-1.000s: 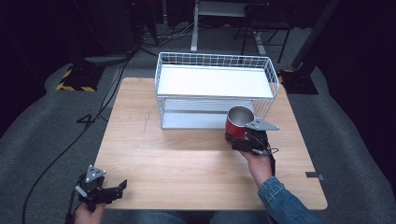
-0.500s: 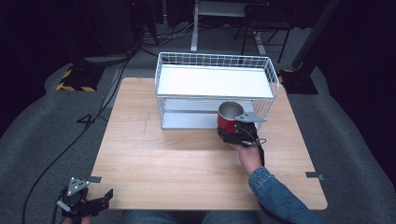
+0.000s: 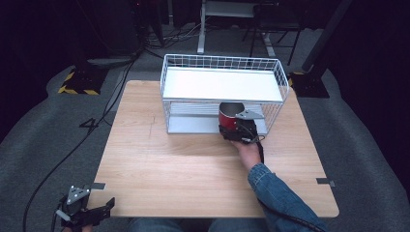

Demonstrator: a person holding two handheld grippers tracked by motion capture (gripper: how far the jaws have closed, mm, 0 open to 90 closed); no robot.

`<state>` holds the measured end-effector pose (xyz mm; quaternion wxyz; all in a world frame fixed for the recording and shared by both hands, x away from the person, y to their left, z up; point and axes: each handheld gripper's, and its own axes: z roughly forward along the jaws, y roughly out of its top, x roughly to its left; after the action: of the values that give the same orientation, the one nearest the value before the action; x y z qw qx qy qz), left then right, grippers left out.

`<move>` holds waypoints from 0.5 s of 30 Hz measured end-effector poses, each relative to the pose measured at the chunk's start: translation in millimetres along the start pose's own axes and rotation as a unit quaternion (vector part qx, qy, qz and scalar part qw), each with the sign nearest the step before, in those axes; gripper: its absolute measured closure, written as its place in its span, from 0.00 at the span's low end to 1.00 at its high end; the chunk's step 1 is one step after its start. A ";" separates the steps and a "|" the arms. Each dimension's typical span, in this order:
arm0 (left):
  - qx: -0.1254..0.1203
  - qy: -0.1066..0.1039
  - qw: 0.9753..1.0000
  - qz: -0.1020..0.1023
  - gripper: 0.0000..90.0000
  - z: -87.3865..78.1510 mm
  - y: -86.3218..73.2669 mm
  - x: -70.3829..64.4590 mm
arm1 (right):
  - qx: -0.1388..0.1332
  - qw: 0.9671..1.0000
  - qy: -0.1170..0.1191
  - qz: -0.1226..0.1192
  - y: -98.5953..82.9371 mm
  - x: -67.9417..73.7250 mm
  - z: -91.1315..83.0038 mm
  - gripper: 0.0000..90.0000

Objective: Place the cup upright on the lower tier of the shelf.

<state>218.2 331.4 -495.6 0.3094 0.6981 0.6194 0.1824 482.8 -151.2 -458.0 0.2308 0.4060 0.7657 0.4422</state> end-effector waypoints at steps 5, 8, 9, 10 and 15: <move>0.008 0.001 1.000 -0.002 0.03 3.0 0.4 0.6 | -0.012 1.000 -0.009 0.005 2.5 -2.0 10.4 0.19; 0.007 0.002 1.000 -0.006 0.03 2.4 0.5 2.0 | -0.015 1.000 -0.016 0.003 3.9 -3.8 18.7 0.19; 0.005 0.002 1.000 -0.006 0.03 2.0 0.7 2.6 | -0.018 1.000 -0.021 0.001 4.4 -4.8 23.1 0.19; 0.005 0.001 1.000 -0.005 0.03 1.9 0.9 2.9 | -0.020 1.000 -0.024 0.000 4.6 -5.4 25.5 0.19; 0.004 0.000 1.000 -0.007 0.03 2.7 1.8 2.0 | -0.025 0.999 -0.030 -0.001 4.8 -7.1 34.9 0.18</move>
<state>221.6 332.7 -496.7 0.3077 0.6952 0.6248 0.1779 513.7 -138.7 -471.4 0.2643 0.4120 0.7476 0.4488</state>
